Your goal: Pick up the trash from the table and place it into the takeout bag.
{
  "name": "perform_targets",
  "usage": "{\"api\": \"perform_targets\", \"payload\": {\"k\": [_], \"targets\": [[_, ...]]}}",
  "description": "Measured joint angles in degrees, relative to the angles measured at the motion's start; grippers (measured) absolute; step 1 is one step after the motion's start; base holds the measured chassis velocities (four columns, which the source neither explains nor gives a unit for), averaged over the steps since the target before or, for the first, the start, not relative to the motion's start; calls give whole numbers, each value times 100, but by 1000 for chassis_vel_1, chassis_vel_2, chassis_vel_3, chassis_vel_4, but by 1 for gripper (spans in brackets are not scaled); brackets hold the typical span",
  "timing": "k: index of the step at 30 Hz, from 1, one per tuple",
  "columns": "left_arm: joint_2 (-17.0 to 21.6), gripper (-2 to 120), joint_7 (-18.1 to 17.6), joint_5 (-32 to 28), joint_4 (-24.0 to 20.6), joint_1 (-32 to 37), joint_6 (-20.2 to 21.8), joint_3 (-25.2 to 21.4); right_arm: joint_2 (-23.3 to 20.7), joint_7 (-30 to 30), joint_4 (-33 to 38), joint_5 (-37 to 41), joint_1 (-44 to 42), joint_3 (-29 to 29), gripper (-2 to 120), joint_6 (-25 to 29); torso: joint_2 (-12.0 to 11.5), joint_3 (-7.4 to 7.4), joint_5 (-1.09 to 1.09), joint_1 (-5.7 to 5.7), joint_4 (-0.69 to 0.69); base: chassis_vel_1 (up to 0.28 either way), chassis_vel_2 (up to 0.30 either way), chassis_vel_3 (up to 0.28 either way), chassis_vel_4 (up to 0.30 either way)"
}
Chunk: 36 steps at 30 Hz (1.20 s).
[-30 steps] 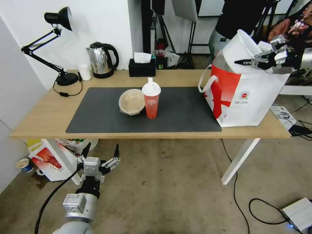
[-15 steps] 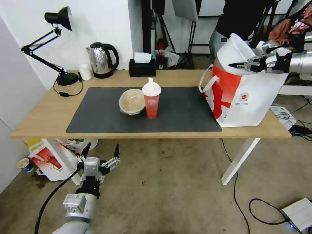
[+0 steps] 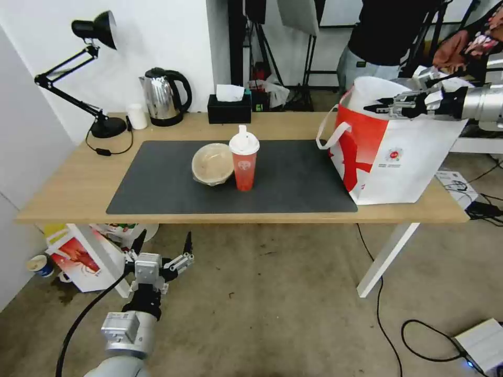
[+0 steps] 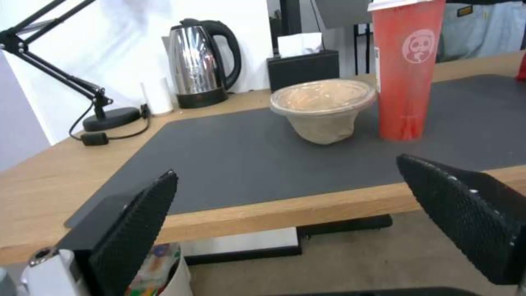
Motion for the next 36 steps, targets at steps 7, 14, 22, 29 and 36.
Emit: {"api": "perform_targets", "payload": {"k": [7, 14, 22, 29, 36], "targets": [[0, 100, 0, 0, 0, 0, 0, 0, 10, 118, 18, 33, 230, -229, 70, -12, 0, 0, 0, 0, 1, 0, 0, 0, 0], [0, 100, 0, 0, 0, 0, 0, 0, -21, 158, 64, 34, 302, -304, 92, -13, 0, 0, 0, 0, 0, 0, 0, 0, 0], [0, 100, 0, 0, 0, 0, 0, 0, -79, 325, 269, 254, 330, -69, 100, 46, 0, 0, -1, 0, 1, 0, 0, 0, 0], [0, 100, 0, 0, 0, 0, 0, 0, -326, 662, 1015, 680, 15, 618, 100, 218, 0, 0, 0, 0, 0, 0, 0, 0, 0], [1, 100, 0, 0, 0, 0, 0, 0, -573, 2112, 2120, 1514, -1145, 1896, 100, 1081, 0, 0, -1, 0, 0, 0, 0, 0, 0]]}}
